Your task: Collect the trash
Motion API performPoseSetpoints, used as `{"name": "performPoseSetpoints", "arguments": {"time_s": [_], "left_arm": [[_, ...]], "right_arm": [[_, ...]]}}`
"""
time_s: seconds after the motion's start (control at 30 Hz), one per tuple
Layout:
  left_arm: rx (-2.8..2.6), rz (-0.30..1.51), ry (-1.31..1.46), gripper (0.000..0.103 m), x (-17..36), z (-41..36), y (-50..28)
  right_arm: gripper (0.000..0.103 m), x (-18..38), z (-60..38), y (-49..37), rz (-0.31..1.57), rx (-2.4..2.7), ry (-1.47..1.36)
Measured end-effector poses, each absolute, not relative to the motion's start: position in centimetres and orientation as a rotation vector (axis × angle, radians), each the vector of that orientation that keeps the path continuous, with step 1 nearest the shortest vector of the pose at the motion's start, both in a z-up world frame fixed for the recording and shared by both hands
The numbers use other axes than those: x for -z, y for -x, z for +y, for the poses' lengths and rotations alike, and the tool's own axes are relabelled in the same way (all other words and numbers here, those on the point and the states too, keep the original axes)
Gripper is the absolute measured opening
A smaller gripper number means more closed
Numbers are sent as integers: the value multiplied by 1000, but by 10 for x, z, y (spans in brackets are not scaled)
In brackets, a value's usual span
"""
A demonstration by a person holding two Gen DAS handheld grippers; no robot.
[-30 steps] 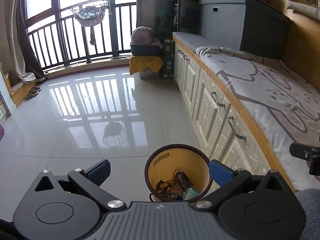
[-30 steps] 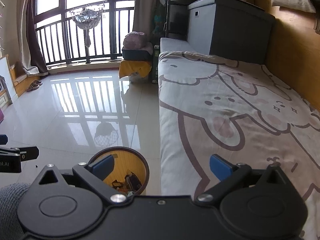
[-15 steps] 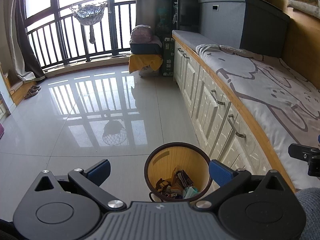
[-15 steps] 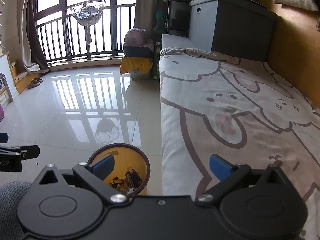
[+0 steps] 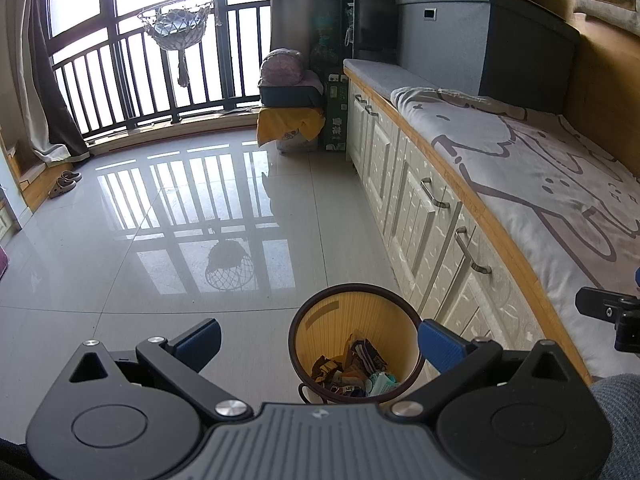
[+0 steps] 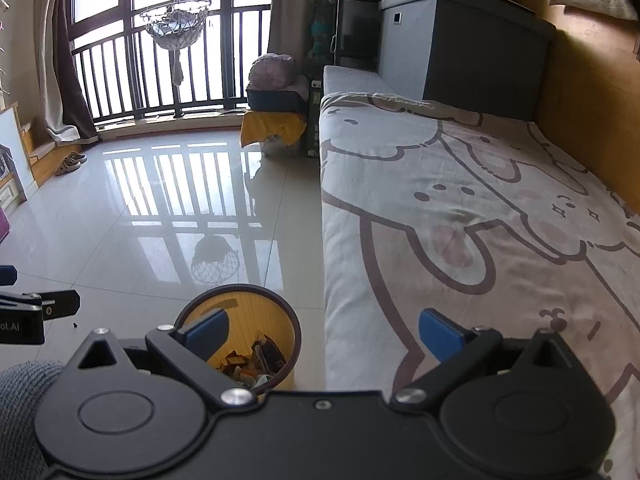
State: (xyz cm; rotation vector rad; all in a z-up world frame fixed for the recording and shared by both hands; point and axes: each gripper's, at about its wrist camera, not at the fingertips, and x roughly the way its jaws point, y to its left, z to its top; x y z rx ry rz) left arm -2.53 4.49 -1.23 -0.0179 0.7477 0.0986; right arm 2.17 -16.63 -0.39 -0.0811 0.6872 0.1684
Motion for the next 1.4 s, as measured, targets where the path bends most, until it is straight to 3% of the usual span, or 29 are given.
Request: {"name": "performPoseSetpoints", "arguments": {"time_s": [1.4], "left_arm": [[-97,752,14,103,11,44,24]], "right_arm": [[102,9,-167,-22,700,-172,83]]}}
